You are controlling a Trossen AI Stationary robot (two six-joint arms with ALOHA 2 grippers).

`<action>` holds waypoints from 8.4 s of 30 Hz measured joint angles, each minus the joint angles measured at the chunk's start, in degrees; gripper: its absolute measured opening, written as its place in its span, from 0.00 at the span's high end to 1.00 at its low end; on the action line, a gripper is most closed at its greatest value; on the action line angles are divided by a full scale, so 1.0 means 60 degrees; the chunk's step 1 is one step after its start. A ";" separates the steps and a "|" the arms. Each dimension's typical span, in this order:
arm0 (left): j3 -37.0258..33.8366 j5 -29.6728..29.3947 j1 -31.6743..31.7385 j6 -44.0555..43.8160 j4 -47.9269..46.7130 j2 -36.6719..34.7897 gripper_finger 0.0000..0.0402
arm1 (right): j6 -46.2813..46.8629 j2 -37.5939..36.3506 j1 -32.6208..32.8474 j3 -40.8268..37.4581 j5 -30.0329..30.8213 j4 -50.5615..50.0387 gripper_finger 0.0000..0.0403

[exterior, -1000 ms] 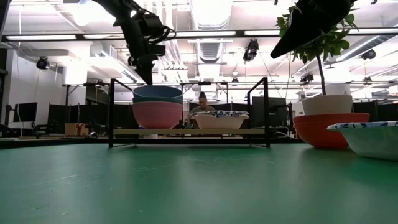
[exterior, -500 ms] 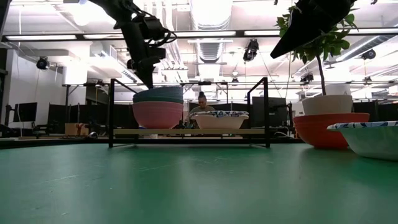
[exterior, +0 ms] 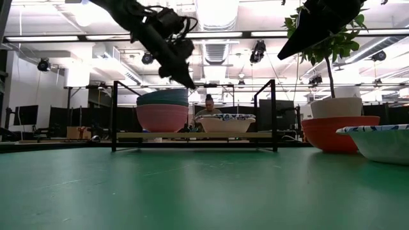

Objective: Place and stack bowls onto a shelf
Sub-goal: Stack the blue bowl on top of the green bowl on the shelf, then stack the blue patterned bowl on top of the blue patterned bowls on the shelf

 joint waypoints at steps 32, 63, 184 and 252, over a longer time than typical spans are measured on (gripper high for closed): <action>-0.1361 -0.0805 -0.0654 -0.0691 0.0687 -0.1513 1.00 | 0.0063 0.0000 0.0000 0.0000 0.0007 0.0211 0.98; -0.6333 -0.0819 -0.4466 -0.1394 0.2727 -0.6824 1.00 | 0.2540 0.1207 -0.0146 0.1321 -0.3625 -0.2001 0.98; -0.6380 -0.3570 -0.4466 0.0209 0.2091 -0.8422 1.00 | 0.0805 0.4748 -0.7708 0.7198 -0.0759 -0.3132 0.62; -0.6417 -0.3562 -0.4462 0.0431 0.2030 -0.8415 1.00 | -0.1693 0.7974 -0.8945 0.7313 -0.0735 0.1502 0.97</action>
